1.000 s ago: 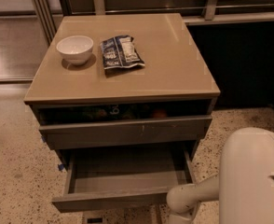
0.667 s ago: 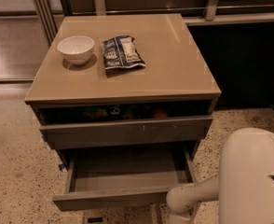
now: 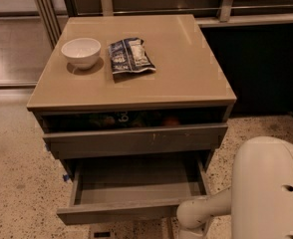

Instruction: Close middle drawer

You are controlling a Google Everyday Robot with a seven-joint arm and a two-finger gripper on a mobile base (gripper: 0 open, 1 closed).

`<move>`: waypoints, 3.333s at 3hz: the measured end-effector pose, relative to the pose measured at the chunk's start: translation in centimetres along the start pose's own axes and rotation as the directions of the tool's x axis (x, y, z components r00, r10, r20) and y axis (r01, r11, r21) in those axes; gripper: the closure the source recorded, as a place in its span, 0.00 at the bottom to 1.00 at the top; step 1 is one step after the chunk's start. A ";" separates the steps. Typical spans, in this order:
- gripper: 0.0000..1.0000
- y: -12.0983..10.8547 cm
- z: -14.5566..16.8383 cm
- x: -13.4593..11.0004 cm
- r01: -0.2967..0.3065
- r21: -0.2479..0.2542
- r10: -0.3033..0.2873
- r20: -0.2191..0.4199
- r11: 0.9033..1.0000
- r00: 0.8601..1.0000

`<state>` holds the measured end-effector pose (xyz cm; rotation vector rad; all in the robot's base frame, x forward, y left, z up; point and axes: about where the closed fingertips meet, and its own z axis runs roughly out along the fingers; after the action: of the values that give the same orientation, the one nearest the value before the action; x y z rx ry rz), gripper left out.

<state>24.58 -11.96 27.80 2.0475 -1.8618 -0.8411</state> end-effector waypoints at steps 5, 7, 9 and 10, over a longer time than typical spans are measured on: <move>0.00 -0.5 0.8 -3.7 0.100 -0.063 -0.101 -0.013 0.993 0.995; 0.00 -0.7 1.2 -3.4 0.097 -0.066 -0.098 -0.016 0.993 0.995; 0.00 0.0 0.7 -4.9 0.160 -0.064 -0.159 0.018 0.985 0.987; 0.00 -0.1 0.8 -5.0 0.160 -0.064 -0.159 0.018 0.985 0.987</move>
Offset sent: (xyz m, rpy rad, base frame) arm 0.0586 0.0836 0.1004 0.1402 0.0118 0.3388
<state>24.10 -6.95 28.32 2.1775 -1.6707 -0.9430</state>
